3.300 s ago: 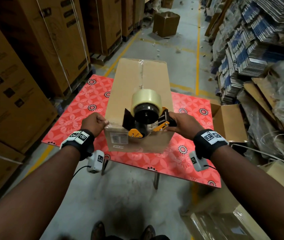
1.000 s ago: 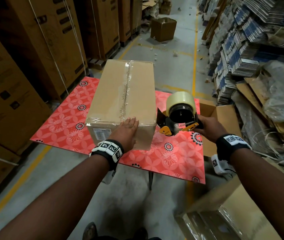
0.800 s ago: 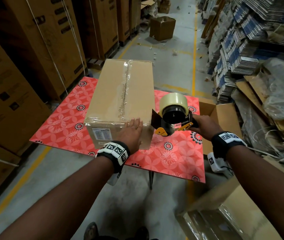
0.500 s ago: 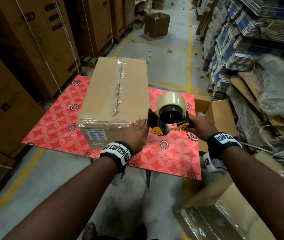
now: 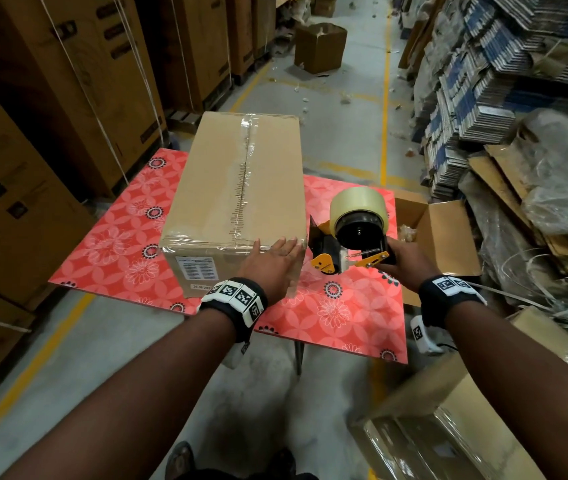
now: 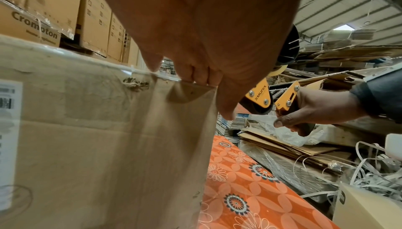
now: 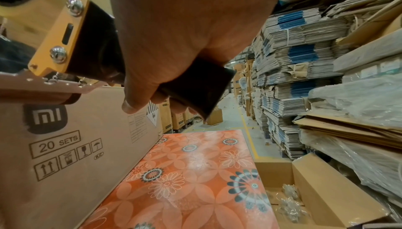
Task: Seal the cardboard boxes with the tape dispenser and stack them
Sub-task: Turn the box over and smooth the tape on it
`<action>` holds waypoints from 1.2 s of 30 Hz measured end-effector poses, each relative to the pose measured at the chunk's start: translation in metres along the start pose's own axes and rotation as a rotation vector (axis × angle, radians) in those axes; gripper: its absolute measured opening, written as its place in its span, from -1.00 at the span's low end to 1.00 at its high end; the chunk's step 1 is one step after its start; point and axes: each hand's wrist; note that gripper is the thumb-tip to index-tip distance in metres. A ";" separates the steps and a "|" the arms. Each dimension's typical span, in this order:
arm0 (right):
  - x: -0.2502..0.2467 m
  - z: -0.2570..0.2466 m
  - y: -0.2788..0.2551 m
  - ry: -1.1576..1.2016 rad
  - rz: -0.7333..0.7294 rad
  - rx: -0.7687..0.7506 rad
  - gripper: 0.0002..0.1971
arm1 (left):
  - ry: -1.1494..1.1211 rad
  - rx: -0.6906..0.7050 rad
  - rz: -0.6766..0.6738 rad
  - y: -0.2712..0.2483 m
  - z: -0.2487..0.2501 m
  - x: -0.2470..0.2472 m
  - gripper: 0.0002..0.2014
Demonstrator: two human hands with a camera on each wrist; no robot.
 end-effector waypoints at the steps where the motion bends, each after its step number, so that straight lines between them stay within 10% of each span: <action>1: 0.001 0.000 0.000 0.012 0.004 0.003 -0.65 | -0.005 -0.001 -0.002 0.000 0.000 0.000 -0.23; 36: 0.069 -0.001 -0.040 0.012 -0.195 0.297 -0.76 | -0.053 -0.040 -0.060 -0.006 0.017 -0.014 -0.18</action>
Point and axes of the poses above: each hand's wrist, its own y-axis towards the middle knuckle, its own x-axis out of the palm, z = x × y, and after that the axes turned 8 degrees about -y, right-handed
